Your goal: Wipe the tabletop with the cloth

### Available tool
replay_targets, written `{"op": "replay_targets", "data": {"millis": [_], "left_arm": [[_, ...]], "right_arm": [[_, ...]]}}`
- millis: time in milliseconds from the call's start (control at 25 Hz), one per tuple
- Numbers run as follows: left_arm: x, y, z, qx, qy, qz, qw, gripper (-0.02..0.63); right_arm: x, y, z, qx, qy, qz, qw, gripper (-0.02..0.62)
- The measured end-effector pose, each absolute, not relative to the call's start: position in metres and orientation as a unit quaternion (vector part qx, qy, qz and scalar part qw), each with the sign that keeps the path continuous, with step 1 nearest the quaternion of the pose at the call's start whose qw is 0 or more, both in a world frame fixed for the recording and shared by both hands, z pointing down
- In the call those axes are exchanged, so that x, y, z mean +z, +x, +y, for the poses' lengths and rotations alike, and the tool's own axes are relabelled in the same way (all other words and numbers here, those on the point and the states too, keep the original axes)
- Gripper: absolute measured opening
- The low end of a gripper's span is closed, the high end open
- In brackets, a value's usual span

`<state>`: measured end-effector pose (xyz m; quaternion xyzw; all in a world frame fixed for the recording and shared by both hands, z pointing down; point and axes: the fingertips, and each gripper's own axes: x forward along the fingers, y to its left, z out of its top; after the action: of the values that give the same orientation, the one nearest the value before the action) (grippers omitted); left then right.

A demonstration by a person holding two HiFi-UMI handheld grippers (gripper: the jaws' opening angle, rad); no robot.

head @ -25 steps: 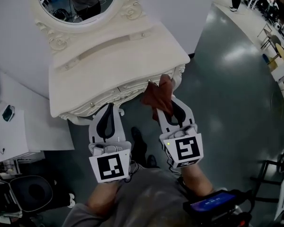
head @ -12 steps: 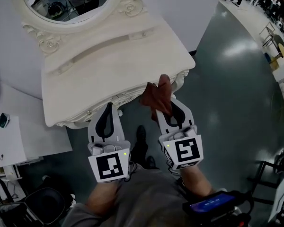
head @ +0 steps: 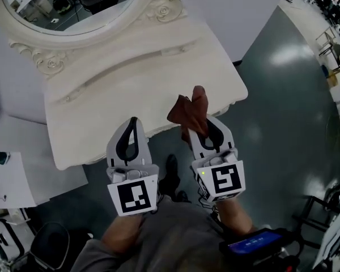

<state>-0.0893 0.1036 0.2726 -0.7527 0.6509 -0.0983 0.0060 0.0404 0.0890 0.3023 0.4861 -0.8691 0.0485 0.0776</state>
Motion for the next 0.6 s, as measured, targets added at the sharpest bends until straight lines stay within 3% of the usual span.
{"op": "replay_targets", "data": {"millis": [600], "left_arm": [[0.228,-0.133,0.007,-0.058,-0.744,0.665,0.031,0.014]], "right_arm": [[0.248,0.003,-0.019,0.005,0.49,-0.87,0.054,0.083]]}}
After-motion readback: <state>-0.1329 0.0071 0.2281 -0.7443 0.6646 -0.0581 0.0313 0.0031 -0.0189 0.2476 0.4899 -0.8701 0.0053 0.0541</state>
